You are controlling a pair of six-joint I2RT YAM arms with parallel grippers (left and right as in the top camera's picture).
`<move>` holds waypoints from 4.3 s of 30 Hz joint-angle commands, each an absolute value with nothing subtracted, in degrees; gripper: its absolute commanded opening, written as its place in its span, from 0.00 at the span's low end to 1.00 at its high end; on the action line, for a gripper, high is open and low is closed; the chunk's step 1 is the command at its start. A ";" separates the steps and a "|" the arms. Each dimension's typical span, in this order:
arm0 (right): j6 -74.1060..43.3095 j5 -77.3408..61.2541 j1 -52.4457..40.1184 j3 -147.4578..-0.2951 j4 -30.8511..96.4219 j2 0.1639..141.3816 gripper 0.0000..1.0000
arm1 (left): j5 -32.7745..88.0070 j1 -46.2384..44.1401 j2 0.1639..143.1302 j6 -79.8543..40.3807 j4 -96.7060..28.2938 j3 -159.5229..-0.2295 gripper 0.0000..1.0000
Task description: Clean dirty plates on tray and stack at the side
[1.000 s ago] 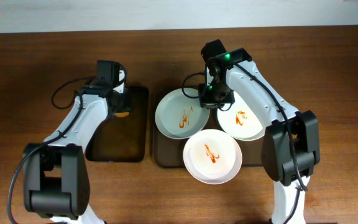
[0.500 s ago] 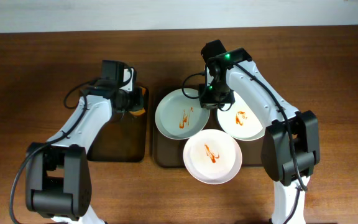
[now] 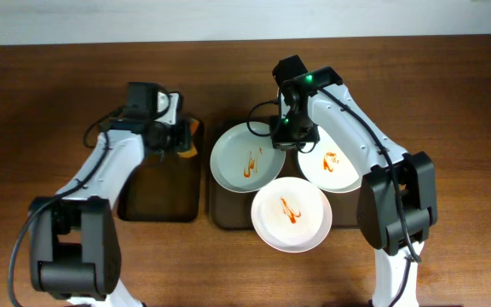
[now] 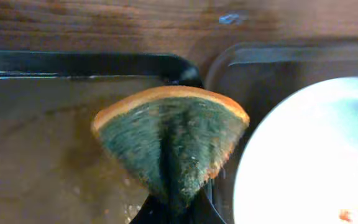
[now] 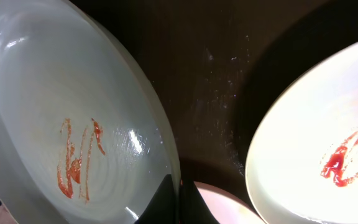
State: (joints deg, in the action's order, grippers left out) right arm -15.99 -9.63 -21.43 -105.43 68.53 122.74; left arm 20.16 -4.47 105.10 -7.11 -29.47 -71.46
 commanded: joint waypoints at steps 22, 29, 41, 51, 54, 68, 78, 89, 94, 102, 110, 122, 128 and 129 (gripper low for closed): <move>-14.13 -24.10 -12.49 -96.97 54.28 123.92 0.71 | 23.92 -21.39 109.93 -15.79 -17.74 -71.55 0.00; -12.23 -24.88 -12.32 -96.53 55.66 124.03 0.22 | 22.70 -25.08 115.90 -15.84 -13.17 -71.33 0.00; -12.49 -21.39 -15.38 -87.37 44.71 124.14 0.04 | 16.36 -27.20 118.13 -15.81 -12.01 -71.29 0.00; -12.49 -21.39 -15.35 -87.37 44.71 124.14 0.04 | -6.31 -30.26 118.93 -15.79 -16.03 -71.29 0.00; -12.49 -21.41 -15.35 -87.37 44.73 124.14 0.04 | -6.87 -27.27 118.85 -15.81 -16.64 -73.14 0.00; -12.47 -30.02 -13.47 -88.20 44.51 124.11 0.04 | 16.14 -26.13 117.73 -20.36 -11.05 -76.73 0.00; -12.47 -30.02 -13.47 -88.20 44.53 124.11 0.04 | -6.35 -30.55 122.48 -19.84 -9.52 -76.64 0.00; -12.47 -30.02 -13.47 -88.20 44.77 124.11 0.04 | 8.80 -25.02 105.67 -19.77 -33.17 -77.49 0.00; -12.47 -30.04 -13.47 -88.20 44.82 124.11 0.04 | 8.54 -28.05 106.17 -19.68 -27.64 -68.86 0.00; -12.47 -30.02 -13.47 -88.20 45.56 124.11 0.04 | -1.56 -33.76 106.17 -19.68 -10.85 -58.70 0.00; -12.47 -30.02 -13.47 -88.20 45.58 124.11 0.04 | -6.46 -33.78 109.14 -19.68 -1.10 -53.49 0.00; -12.47 -30.02 -13.47 -88.20 45.63 124.11 0.04 | -18.65 -33.54 109.86 -13.13 19.00 -55.29 0.00; -12.47 -30.02 -13.47 -88.20 45.60 124.11 0.23 | -6.46 -25.50 95.48 -13.19 -19.64 -70.94 0.02; -12.47 -30.02 -13.47 -88.20 45.60 124.11 0.31 | -4.36 -22.26 94.24 -13.17 -25.56 -73.38 0.02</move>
